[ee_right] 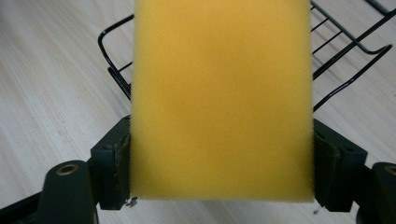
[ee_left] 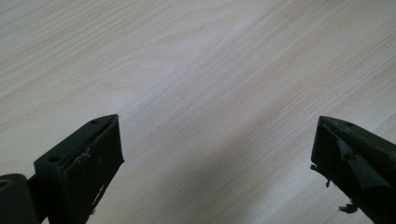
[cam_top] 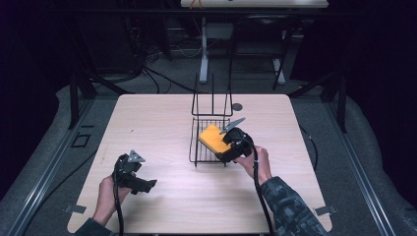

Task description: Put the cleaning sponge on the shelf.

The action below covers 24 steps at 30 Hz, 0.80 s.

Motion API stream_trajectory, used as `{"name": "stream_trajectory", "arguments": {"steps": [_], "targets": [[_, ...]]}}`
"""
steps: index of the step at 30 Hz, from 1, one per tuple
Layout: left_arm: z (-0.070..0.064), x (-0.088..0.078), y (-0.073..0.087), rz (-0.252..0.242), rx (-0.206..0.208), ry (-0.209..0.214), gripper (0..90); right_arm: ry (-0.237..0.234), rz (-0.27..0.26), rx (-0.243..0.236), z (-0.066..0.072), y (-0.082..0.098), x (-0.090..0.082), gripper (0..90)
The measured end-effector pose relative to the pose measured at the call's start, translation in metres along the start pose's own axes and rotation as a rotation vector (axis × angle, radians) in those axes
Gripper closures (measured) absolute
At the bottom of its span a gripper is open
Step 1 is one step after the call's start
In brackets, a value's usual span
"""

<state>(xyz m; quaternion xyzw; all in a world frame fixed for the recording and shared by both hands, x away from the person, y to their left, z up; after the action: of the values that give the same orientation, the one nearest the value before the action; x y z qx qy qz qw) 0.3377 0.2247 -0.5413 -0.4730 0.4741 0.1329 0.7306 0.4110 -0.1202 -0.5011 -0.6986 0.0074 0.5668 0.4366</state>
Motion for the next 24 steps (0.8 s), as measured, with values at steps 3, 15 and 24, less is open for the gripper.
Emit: {"name": "stream_trajectory", "arguments": {"steps": [3, 15, 24], "targets": [[0.0, 0.0, 0.0, 0.0, 0.0, 0.0, 1.9, 0.007, 0.009, 0.005, 0.002, 0.0, 0.006, 22.4], [0.0, 0.0, 0.0, 0.003, 0.0, -0.001, 1.9, 0.023, 0.033, 0.025, 0.001, -0.003, 0.02, 22.4], [0.0, 0.0, 0.0, 0.004, 0.002, -0.002, 1.9, 0.038, 0.043, 0.051, -0.002, -0.002, 0.03, 22.3]]}}
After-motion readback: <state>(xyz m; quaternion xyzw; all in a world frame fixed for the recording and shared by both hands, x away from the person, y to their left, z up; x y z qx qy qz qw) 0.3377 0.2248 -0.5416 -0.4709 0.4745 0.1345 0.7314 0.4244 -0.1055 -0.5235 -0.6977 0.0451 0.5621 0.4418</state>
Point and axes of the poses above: each handheld gripper's, and its own axes: x roughly forward along the jaws, y roughly out of its underside, z roughly to its left, the point moved 1 cm from there along x, roughly forward along the jaws, and after that the axes turned 5 degrees about -y, right-handed, at the moved point
